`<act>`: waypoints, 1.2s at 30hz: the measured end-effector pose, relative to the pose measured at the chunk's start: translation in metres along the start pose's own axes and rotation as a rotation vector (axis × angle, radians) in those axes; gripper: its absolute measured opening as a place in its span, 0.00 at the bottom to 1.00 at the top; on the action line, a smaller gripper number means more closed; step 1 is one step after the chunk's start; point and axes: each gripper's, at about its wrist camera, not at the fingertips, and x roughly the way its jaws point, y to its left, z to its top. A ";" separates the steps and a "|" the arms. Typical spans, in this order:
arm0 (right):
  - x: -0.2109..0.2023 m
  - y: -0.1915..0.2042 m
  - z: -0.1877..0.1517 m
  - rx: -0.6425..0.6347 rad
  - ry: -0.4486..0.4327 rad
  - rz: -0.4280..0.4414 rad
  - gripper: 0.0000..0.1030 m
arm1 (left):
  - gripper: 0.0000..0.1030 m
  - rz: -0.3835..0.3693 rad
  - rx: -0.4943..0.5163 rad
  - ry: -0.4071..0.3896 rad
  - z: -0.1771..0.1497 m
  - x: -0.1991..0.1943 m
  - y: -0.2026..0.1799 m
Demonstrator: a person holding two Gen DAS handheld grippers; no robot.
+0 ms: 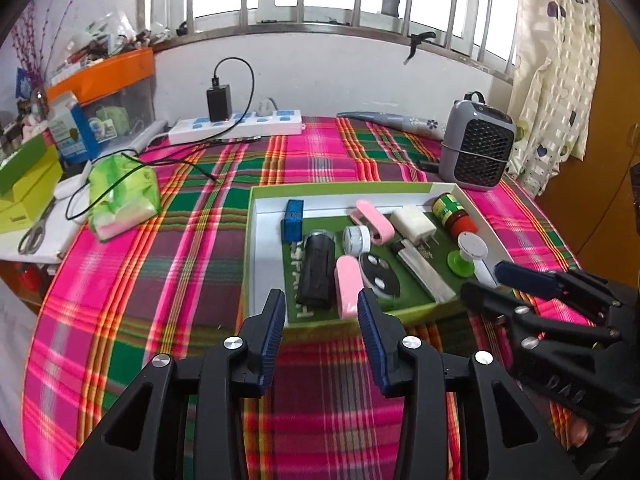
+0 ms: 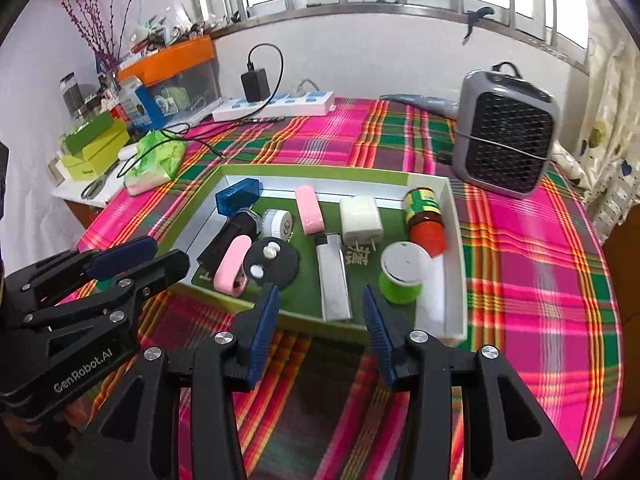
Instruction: Organize rigid objects
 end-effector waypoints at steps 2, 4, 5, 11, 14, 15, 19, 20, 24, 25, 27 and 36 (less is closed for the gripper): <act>-0.006 -0.004 -0.006 0.007 -0.005 -0.025 0.44 | 0.36 0.009 -0.005 -0.004 -0.004 -0.005 0.003; -0.012 -0.009 -0.012 0.020 -0.007 -0.052 0.44 | 0.36 0.013 -0.017 -0.004 -0.010 -0.010 0.008; -0.013 -0.012 -0.015 0.025 -0.007 -0.061 0.44 | 0.36 0.014 -0.022 -0.003 -0.012 -0.012 0.010; -0.014 -0.036 -0.037 0.070 0.033 -0.136 0.44 | 0.36 0.053 -0.059 0.032 -0.031 -0.012 0.031; -0.012 -0.053 -0.050 0.098 0.060 -0.175 0.44 | 0.36 0.064 -0.068 0.025 -0.038 -0.013 0.041; -0.014 -0.057 -0.052 0.103 0.064 -0.181 0.44 | 0.36 0.073 -0.072 0.028 -0.039 -0.014 0.044; -0.018 -0.080 -0.060 0.140 0.068 -0.235 0.44 | 0.36 0.104 -0.117 0.033 -0.044 -0.010 0.064; -0.019 -0.086 -0.062 0.155 0.068 -0.243 0.44 | 0.36 0.116 -0.118 0.036 -0.045 -0.009 0.067; -0.015 -0.104 -0.064 0.201 0.074 -0.271 0.44 | 0.36 0.142 -0.133 0.056 -0.046 -0.001 0.082; -0.015 -0.107 -0.063 0.205 0.072 -0.279 0.44 | 0.36 0.149 -0.137 0.055 -0.046 0.000 0.085; -0.014 -0.110 -0.061 0.206 0.071 -0.283 0.44 | 0.36 0.153 -0.151 0.049 -0.044 0.004 0.091; -0.006 -0.123 -0.053 0.207 0.065 -0.314 0.57 | 0.36 0.158 -0.150 0.052 -0.028 0.021 0.105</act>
